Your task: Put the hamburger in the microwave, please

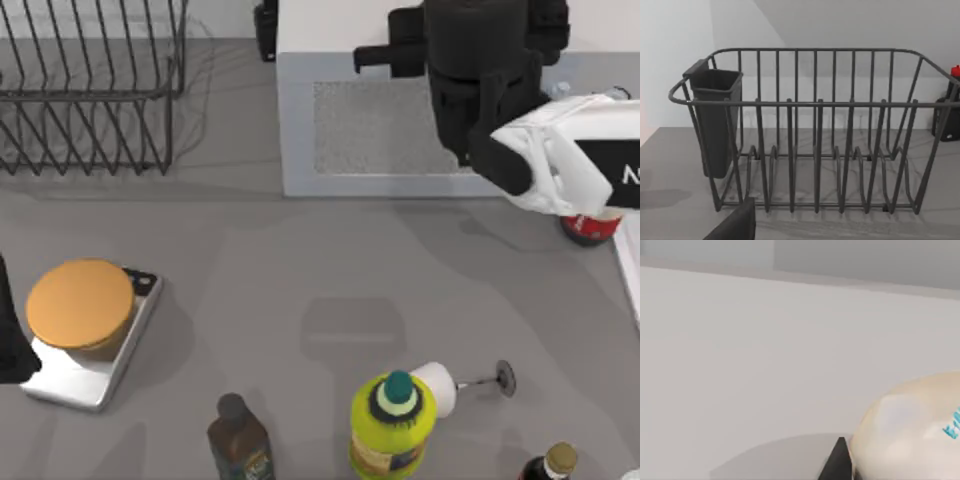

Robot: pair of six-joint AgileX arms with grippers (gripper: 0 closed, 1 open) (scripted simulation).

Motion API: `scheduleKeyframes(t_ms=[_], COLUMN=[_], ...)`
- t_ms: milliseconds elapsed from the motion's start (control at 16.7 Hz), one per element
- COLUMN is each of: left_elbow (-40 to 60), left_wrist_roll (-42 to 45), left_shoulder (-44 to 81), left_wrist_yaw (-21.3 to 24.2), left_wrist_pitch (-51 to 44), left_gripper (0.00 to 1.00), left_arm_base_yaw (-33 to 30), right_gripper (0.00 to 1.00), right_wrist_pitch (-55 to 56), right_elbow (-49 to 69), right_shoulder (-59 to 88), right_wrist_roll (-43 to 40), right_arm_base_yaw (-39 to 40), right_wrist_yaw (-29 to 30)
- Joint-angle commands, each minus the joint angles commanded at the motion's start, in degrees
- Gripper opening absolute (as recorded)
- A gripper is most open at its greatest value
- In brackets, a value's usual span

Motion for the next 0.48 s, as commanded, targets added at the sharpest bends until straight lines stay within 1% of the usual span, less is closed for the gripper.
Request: scheduleKeyframes(t_ms=[120,240,360,480], left_elbow=[0.0,0.0,0.0,0.0], left_wrist_roll=[0.0,0.0,0.0,0.0], left_shoulder=[0.0,0.0,0.0,0.0], left_wrist_yaw=[0.0,0.0,0.0,0.0], left_wrist_pitch=[0.0,0.0,0.0,0.0], left_gripper=[1.0,1.0,1.0,1.0], left_arm_base_yaw=[0.0,0.0,0.0,0.0], right_gripper=[0.0,0.0,0.0,0.0], right_wrist_pitch=[5.7,9.8,11.9,12.1], right_elbow=[-1.6,-2.9,-3.6,-3.7], right_shoulder=[4.0,6.9,8.3,8.4], right_wrist_roll=[6.3,10.7,12.8,13.0], right_arm_base_yaw=[1.9,3.1,3.5,3.5], right_wrist_yaw=[1.7,2.9,3.5,3.6])
